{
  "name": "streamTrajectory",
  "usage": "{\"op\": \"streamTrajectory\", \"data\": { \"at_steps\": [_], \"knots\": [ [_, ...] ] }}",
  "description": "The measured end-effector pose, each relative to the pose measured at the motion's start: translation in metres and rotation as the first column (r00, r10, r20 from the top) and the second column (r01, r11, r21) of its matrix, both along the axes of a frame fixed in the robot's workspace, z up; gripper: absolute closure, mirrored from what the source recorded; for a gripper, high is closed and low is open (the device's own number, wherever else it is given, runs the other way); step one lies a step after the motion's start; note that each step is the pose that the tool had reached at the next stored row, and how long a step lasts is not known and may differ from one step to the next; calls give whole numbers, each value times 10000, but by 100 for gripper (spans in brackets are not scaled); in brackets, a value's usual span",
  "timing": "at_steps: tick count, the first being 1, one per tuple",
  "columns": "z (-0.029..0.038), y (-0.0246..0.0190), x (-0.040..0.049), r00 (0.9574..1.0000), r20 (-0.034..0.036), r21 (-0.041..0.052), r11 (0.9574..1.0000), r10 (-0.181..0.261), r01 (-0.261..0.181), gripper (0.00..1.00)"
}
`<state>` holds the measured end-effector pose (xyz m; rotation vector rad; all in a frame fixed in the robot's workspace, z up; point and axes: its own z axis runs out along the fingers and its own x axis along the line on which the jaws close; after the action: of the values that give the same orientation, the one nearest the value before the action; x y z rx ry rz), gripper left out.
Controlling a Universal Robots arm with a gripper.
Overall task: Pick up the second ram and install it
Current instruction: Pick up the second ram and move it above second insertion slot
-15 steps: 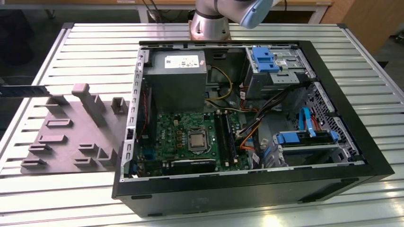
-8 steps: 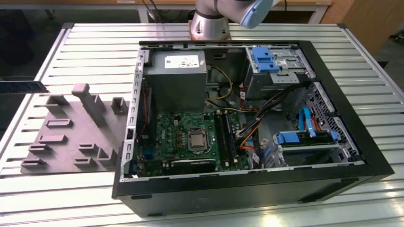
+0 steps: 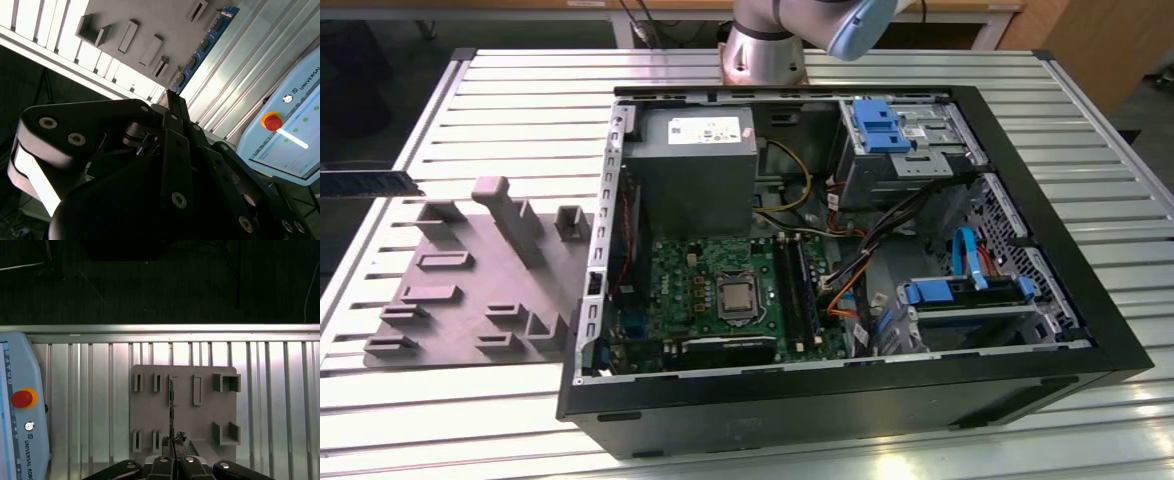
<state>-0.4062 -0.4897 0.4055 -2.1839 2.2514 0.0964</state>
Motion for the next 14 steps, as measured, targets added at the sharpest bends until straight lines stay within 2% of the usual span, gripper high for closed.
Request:
{"op": "streamTrajectory", "data": {
  "at_steps": [14],
  "knots": [
    [-1, 0, 79, 10000, 1, 5, 10000, 0, 0, 89]
  ]
}}
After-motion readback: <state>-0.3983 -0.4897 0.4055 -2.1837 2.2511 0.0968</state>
